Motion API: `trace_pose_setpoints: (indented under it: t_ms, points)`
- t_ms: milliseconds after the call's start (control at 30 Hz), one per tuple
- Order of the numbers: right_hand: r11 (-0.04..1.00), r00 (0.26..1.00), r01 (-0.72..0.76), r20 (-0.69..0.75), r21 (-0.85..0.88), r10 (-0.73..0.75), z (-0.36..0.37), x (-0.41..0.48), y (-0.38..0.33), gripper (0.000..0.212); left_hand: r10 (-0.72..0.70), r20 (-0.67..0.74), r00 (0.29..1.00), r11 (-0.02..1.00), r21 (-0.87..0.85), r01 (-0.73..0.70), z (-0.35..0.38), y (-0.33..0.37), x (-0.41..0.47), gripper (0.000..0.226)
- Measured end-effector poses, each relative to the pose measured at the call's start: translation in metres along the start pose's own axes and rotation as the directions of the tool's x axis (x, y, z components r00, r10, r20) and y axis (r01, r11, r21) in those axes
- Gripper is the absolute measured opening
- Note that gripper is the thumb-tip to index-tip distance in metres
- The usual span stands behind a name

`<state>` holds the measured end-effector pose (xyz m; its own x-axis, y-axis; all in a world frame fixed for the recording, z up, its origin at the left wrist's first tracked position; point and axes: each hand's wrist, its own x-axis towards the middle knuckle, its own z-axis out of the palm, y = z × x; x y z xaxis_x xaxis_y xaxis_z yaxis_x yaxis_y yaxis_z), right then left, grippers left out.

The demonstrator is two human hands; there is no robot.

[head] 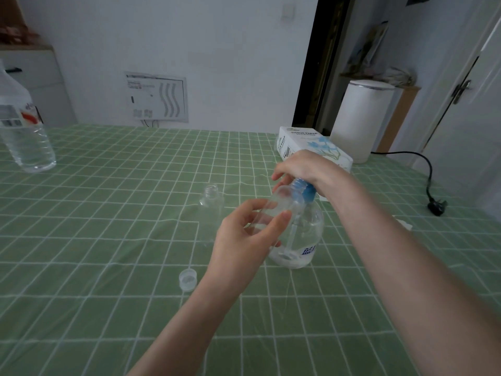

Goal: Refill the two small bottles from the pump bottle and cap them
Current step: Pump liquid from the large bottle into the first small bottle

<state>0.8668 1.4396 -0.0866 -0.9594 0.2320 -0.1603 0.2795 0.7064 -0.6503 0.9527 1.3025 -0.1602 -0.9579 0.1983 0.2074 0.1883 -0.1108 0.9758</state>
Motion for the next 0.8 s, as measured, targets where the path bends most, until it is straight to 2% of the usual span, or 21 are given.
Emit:
trace_pose_setpoints:
  t_ms: [100,300,567,667,800]
  points:
    - [1.000,1.000,0.015,-0.011,-0.020,-0.015,-0.003,-0.001,-0.002,0.012,-0.007,0.006,1.000,1.000,-0.003,0.007,0.000,0.001,0.000,0.016]
    - [0.998,0.999,0.031,-0.015,-0.058,-0.032,-0.012,0.000,-0.009,0.017,0.002,0.010,1.000,1.000,-0.031,-0.002,0.001,0.005,0.002,0.019]
    - [1.000,1.000,0.023,-0.001,-0.016,-0.023,-0.007,0.002,-0.006,0.010,0.002,0.023,1.000,0.999,-0.032,-0.001,0.001,0.005,0.001,0.019]
    - [0.999,1.000,0.023,-0.008,-0.025,-0.023,-0.003,0.002,-0.002,0.026,-0.009,0.025,1.000,1.000,-0.025,0.010,-0.001,0.002,0.000,0.014]
    - [1.000,1.000,0.022,0.008,-0.012,-0.022,-0.001,-0.001,0.000,0.027,-0.014,0.016,1.000,1.000,-0.018,0.015,-0.001,0.001,0.001,0.013]
